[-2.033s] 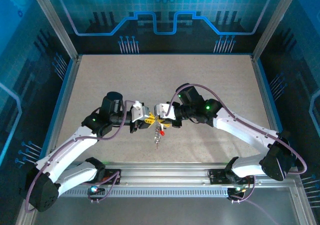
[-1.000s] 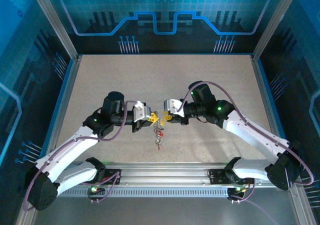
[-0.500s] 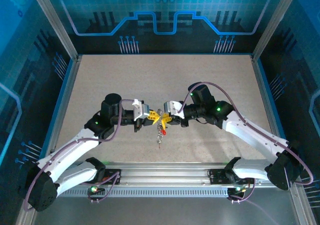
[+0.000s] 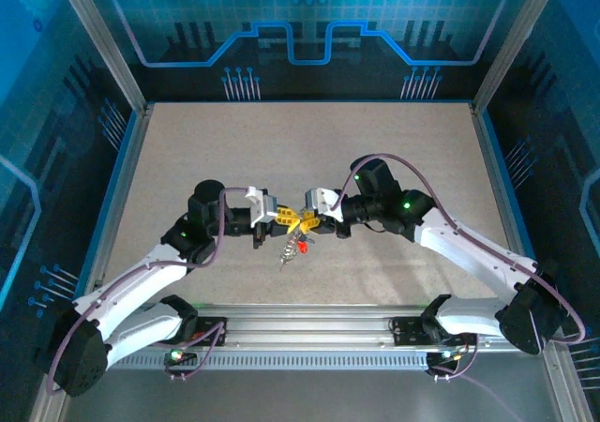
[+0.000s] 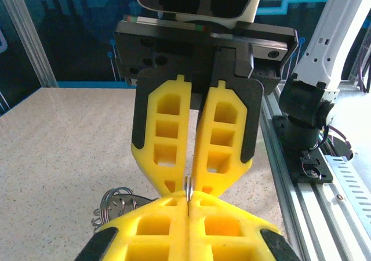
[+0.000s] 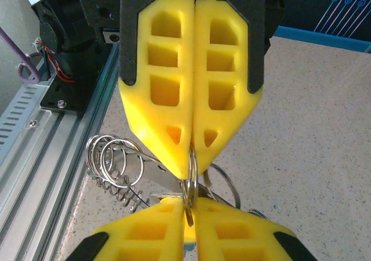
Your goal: Put the keys on the keyring
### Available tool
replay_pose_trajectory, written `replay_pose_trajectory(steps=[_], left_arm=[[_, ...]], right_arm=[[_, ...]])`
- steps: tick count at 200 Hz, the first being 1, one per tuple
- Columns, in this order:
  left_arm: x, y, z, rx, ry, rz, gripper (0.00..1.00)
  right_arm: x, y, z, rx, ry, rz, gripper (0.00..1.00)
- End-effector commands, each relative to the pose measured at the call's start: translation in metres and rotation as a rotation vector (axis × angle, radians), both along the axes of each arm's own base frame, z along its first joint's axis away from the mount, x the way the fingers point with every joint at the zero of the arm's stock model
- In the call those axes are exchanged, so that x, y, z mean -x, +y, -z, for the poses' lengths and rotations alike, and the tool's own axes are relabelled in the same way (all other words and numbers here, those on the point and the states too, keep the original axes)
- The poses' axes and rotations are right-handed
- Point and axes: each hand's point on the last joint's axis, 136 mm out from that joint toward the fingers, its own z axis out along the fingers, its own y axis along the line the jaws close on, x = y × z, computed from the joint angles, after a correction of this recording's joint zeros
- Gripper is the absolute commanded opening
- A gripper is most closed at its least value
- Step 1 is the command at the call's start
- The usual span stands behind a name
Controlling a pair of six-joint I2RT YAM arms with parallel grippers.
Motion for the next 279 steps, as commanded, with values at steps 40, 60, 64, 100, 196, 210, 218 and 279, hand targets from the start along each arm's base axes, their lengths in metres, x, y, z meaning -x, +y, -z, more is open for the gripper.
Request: replay_pose_trajectory(steps=[40,60,64,100,196,210,218,279], left_arm=[[0.005,-0.003,-0.015,0.061,-0.05,0.032,0.0],[0.004,-0.002,-0.015,0.074,-0.049,0.022,0.0],[0.004,-0.003,-0.014,0.073,-0.049,0.022,0.0],[0.006,0.003,-0.008,-0.04,-0.062,0.006,0.22],[0.012,0.004,0.004,-0.209,-0.056,0.08,0.26],[0.013,0.003,0.007,-0.205,-0.052,0.092,0.29],[0.013,0.003,0.008,-0.21,-0.049,0.091,0.29],[0.009,-0.001,0.009,-0.214,-0.042,0.098,0.28]], right_arm=[[0.007,0.006,-0.009,-0.054,-0.021,-0.036,0.13],[0.007,0.006,-0.008,-0.046,-0.019,-0.041,0.09],[0.007,0.006,-0.008,-0.043,-0.019,-0.039,0.07],[0.006,0.002,-0.006,-0.019,-0.032,-0.027,0.02],[0.004,0.005,-0.004,0.054,-0.019,-0.032,0.0],[0.003,0.005,-0.003,0.054,-0.013,-0.029,0.0],[0.003,0.006,-0.003,0.053,-0.011,-0.027,0.0],[0.005,0.01,-0.002,0.047,0.007,-0.042,0.0]])
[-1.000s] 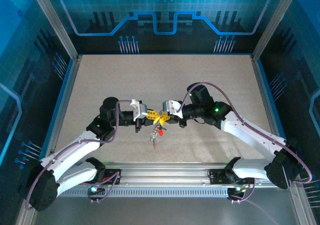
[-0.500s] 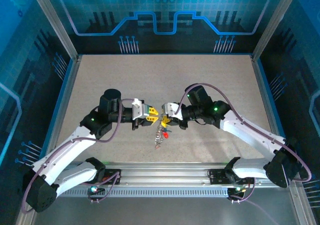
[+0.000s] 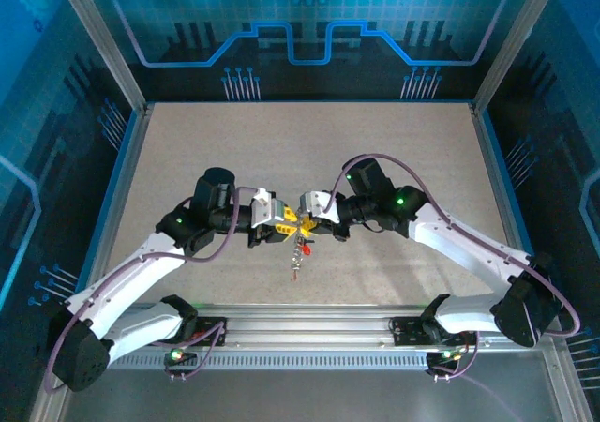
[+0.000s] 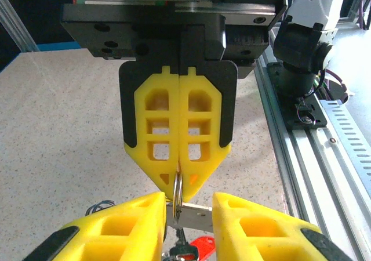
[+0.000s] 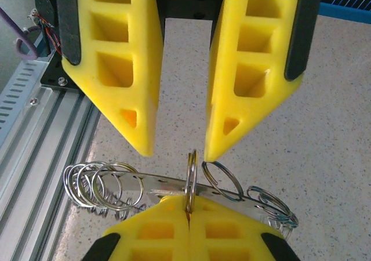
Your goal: Put the keys on the keyring
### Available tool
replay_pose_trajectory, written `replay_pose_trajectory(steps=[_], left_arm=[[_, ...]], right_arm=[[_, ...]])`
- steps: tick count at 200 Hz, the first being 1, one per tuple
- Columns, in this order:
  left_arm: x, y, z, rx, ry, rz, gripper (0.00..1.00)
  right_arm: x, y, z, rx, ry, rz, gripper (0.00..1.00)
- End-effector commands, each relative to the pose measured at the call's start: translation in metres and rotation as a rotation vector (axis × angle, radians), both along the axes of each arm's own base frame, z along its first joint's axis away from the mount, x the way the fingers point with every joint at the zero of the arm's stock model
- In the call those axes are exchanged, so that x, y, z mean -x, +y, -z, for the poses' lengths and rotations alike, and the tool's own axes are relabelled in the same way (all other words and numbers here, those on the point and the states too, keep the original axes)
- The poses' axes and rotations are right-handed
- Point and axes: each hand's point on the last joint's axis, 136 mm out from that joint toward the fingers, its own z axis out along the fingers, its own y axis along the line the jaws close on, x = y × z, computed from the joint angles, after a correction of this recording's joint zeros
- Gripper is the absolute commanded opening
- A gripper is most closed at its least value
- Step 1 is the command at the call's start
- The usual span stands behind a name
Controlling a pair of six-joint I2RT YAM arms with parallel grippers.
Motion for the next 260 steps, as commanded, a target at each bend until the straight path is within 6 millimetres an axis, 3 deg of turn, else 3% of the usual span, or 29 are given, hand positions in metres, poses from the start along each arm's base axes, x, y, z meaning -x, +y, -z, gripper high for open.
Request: replay_pose_trajectory(steps=[1,48,96,121,139,166,191,231,260], left_arm=[[0.005,-0.006,-0.006,0.009,-0.015,0.054,0.28],[0.002,-0.009,0.0,-0.018,0.004,0.062,0.21],[0.001,-0.012,-0.011,0.018,-0.013,0.066,0.2],[0.001,-0.011,-0.002,-0.004,-0.007,0.073,0.12],[0.001,-0.011,0.0,-0.017,0.01,0.07,0.0],[0.003,-0.011,-0.003,-0.004,-0.003,0.073,0.0],[0.002,-0.012,-0.016,0.042,-0.029,0.062,0.0],[-0.002,-0.013,-0.036,0.167,-0.019,0.065,0.0],[-0.006,-0.013,-0.04,0.231,-0.019,0.057,0.0]], right_arm=[[0.005,0.009,-0.018,-0.051,-0.005,-0.038,0.0],[0.005,0.011,-0.019,-0.058,-0.004,-0.041,0.0],[0.005,0.01,-0.014,-0.049,0.006,-0.038,0.0],[0.005,0.01,-0.016,-0.052,0.004,-0.037,0.0],[0.005,0.01,-0.016,-0.057,0.002,-0.035,0.0],[0.005,0.008,-0.012,-0.044,0.006,-0.032,0.0],[0.004,0.004,-0.01,-0.053,0.013,-0.029,0.14],[0.006,-0.005,-0.014,-0.083,0.01,-0.034,0.15],[0.009,-0.011,-0.015,-0.084,0.0,-0.025,0.17]])
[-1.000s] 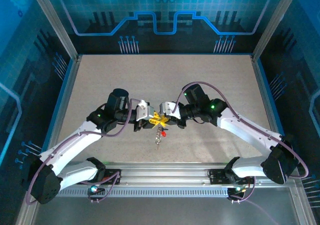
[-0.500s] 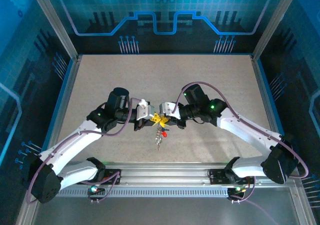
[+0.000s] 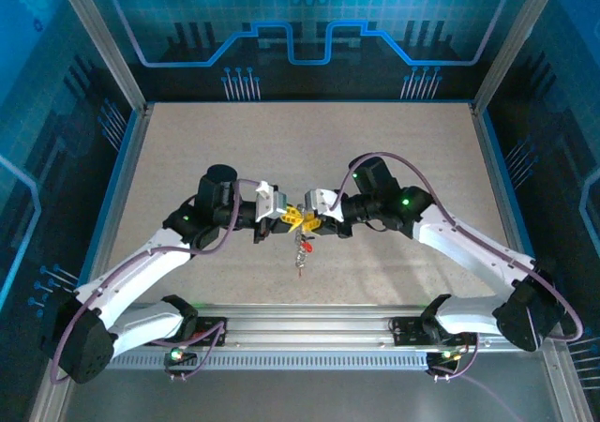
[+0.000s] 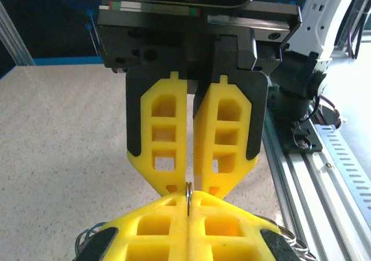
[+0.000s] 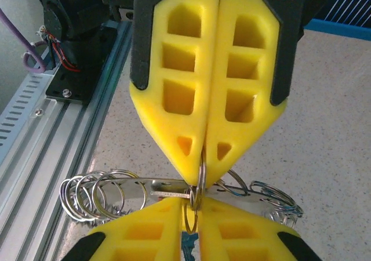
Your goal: Put the keys on the keyring
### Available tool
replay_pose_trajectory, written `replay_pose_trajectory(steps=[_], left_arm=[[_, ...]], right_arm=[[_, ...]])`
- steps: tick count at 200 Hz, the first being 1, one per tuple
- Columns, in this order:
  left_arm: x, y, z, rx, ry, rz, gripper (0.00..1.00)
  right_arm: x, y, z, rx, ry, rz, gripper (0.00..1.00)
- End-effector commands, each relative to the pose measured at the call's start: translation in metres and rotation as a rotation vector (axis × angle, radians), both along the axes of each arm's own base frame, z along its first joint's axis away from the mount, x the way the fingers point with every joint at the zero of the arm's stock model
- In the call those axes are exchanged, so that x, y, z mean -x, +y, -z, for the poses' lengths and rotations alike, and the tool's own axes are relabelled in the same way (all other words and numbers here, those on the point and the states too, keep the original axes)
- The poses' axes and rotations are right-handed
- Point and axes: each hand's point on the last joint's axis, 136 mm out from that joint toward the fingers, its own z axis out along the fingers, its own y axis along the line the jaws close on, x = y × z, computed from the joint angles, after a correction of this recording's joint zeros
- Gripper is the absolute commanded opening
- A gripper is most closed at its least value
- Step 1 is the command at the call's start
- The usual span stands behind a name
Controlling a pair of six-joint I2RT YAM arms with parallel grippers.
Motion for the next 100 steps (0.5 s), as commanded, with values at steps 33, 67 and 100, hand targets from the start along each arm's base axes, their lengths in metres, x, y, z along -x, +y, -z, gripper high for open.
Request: replay_pose_trajectory(steps=[33,67,100], left_arm=[[0.001,-0.001,-0.035,0.168,-0.069,0.029,0.0],[0.004,-0.003,-0.034,0.186,-0.067,0.057,0.0],[0.004,-0.004,-0.033,0.192,-0.063,0.065,0.0]], right_arm=[[0.009,-0.009,-0.01,-0.071,0.002,-0.015,0.16],[0.008,-0.005,-0.012,-0.097,0.011,-0.022,0.15],[0.007,-0.003,-0.016,-0.115,0.005,-0.024,0.15]])
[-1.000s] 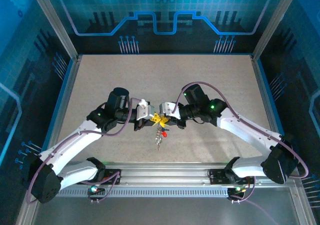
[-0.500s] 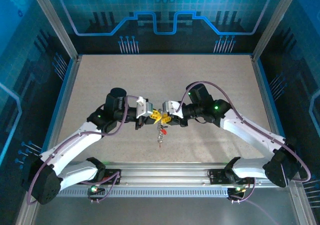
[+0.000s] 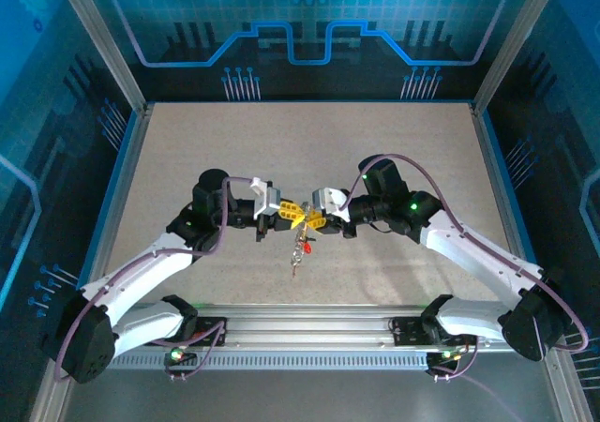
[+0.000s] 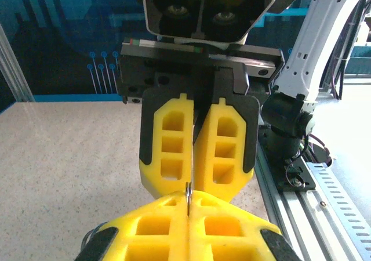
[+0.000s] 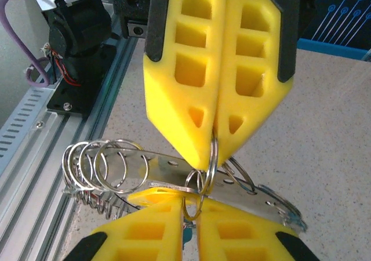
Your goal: Put the keys on the keyring
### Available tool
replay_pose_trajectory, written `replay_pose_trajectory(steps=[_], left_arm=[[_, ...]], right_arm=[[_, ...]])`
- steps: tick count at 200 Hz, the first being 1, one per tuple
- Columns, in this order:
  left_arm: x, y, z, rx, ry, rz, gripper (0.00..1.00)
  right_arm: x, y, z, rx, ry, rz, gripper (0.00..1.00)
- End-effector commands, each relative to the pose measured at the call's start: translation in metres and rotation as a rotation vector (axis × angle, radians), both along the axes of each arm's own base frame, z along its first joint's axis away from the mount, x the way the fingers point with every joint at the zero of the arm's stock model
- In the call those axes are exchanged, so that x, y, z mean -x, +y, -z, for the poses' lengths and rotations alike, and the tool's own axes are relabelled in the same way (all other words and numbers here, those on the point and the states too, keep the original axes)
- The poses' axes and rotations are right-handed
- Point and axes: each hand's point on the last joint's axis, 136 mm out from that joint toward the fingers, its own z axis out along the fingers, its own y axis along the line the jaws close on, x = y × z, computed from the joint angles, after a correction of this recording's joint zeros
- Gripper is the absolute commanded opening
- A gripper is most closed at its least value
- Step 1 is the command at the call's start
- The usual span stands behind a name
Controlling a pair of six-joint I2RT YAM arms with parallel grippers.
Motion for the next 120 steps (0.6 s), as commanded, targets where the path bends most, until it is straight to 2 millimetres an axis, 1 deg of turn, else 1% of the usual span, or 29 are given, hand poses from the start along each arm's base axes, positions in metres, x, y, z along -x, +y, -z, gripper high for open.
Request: replay_pose_trajectory(steps=[1,14,39,64,103,120], left_arm=[[0.003,-0.001,-0.014,0.05,-0.061,0.034,0.0],[0.003,0.0,-0.016,0.055,-0.062,0.028,0.0],[0.002,-0.001,-0.011,0.056,-0.051,0.033,0.0],[0.001,-0.001,-0.011,0.061,-0.046,0.029,0.0],[0.0,-0.003,-0.009,0.064,-0.037,0.037,0.0],[0.001,-0.003,-0.01,0.07,-0.041,0.037,0.0]], right_arm=[[0.004,0.002,-0.006,-0.045,0.015,-0.023,0.15],[0.004,0.003,-0.007,-0.053,0.01,-0.023,0.15],[0.005,0.002,-0.008,-0.052,0.006,-0.024,0.16],[0.005,-0.002,-0.008,-0.056,-0.001,-0.02,0.18],[0.002,-0.006,-0.018,-0.079,-0.034,-0.004,0.19],[0.001,-0.007,-0.018,-0.08,-0.029,-0.007,0.19]])
